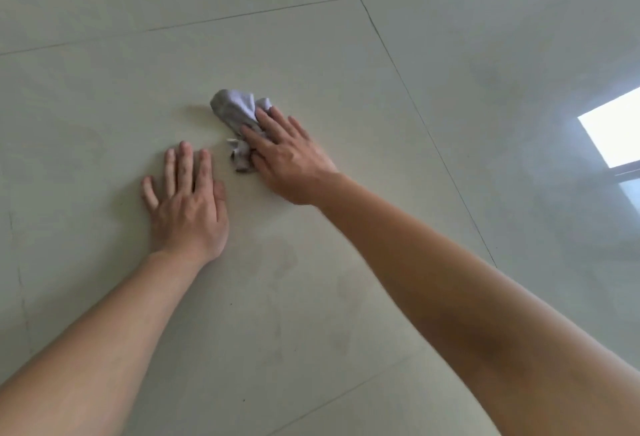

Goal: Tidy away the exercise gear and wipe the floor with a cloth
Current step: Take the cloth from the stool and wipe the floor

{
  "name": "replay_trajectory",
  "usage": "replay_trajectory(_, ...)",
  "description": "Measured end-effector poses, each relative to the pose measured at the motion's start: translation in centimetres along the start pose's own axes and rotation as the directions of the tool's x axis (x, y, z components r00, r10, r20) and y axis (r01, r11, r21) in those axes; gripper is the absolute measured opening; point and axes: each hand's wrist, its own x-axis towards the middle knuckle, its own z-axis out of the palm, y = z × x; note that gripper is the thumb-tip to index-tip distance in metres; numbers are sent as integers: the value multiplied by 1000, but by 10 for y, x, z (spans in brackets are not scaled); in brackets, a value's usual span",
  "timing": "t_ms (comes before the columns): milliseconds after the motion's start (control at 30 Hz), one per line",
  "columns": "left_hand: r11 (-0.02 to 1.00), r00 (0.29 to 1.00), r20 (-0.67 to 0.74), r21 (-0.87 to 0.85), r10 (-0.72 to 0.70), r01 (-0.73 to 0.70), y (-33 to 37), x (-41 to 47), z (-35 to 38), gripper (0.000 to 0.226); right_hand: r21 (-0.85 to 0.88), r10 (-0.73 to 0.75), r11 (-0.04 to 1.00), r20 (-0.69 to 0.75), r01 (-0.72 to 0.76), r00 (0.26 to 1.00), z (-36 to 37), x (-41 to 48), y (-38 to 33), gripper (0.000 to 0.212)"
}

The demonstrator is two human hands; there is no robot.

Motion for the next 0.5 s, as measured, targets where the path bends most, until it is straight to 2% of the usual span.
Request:
replay_trajectory(33,1000,1000,-8,4,-3,3,0,0,0,58,-10,-29,1000,-13,28,1000,-5,1,20,53)
replay_trajectory(67,1000,1000,-17,7,-3,3,0,0,1,59,-14,2,1000,-50,-3,999,-10,1,44,53)
replay_trajectory(100,1000,1000,-24,11,-1,1,0,1,2,59,-8,102,995,-106,-103,989,-15,-1,73,54)
replay_trajectory(133,1000,1000,-28,13,-1,2,0,1,3,59,19,263,964,-165,-264,951,-20,-5,102,55)
replay_trajectory(167,1000,1000,-30,11,-4,5,0,1,3,59,69,453,891,-205,-449,868,-26,-10,129,55)
replay_trajectory(233,1000,999,-36,6,-13,13,0,1,4,59,188,766,642,-189,-743,614,-34,-15,161,54)
replay_trajectory(267,1000,999,-38,9,-15,15,0,1,5,59,226,844,536,-162,-813,511,-35,-11,163,54)
replay_trajectory(300,1000,999,-39,11,-14,14,0,1,5,59,245,877,479,-149,-843,456,-34,-2,157,54)
replay_trajectory(333,1000,999,-39,11,-12,13,-1,2,5,59,244,877,481,-153,-842,456,-31,10,143,55)
replay_trajectory(367,1000,999,-39,11,-12,12,-1,2,5,59,225,848,531,-154,-817,508,-29,24,124,56)
replay_trajectory(433,1000,999,-36,15,-17,18,1,3,4,59,179,691,722,-138,-668,710,-21,53,77,57)
replay_trajectory(500,999,998,-47,16,-29,30,2,3,4,58,134,413,907,-91,-400,906,-13,72,22,60)
